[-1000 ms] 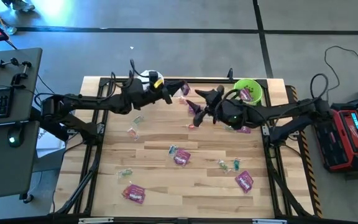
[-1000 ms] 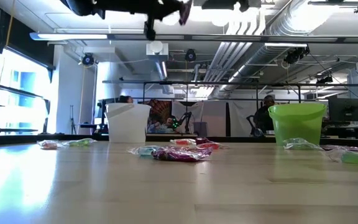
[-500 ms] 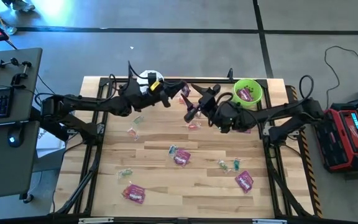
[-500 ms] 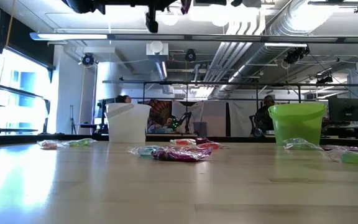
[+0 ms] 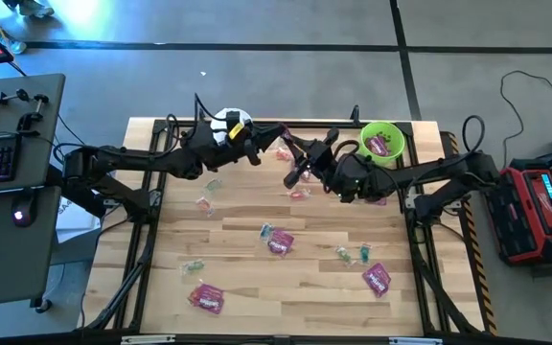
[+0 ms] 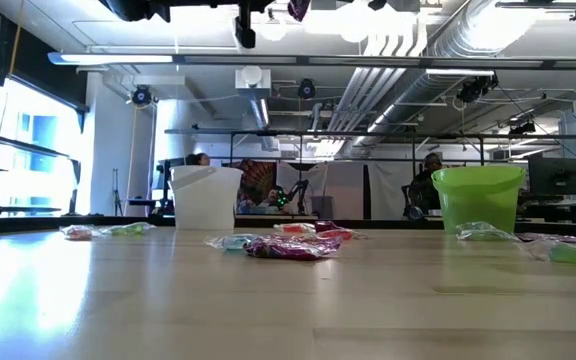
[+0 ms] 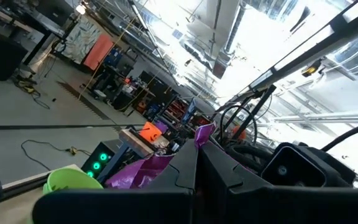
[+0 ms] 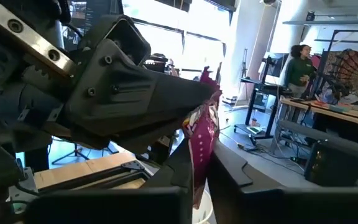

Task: Sort candy by brand, put in halloween buckets
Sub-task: Put the violet candy into the green bucket

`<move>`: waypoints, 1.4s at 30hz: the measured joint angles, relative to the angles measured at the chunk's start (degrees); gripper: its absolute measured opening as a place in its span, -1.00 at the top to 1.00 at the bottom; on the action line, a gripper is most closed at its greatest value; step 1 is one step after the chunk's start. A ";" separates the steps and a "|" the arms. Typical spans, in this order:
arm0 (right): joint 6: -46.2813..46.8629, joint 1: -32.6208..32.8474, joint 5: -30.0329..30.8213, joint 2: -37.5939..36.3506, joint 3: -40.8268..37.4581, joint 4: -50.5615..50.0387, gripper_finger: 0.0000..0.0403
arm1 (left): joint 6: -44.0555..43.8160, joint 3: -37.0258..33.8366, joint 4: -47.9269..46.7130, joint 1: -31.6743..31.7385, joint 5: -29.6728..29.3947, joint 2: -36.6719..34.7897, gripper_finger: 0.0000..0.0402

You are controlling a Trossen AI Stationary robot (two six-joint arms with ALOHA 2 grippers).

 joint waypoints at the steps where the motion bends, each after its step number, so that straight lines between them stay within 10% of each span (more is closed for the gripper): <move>1: -0.17 0.00 0.00 -0.05 0.00 0.02 0.95 | -0.01 0.00 0.01 0.04 0.67 0.00 1.00; 27: 13.96 -0.71 11.72 -10.26 0.02 -26.67 0.98 | 8.98 -0.02 -9.67 1.53 5.01 0.04 0.26; 42: 72.37 -15.37 8.84 -21.31 0.02 -92.94 0.98 | 9.98 -0.02 -12.78 1.57 4.91 0.04 0.26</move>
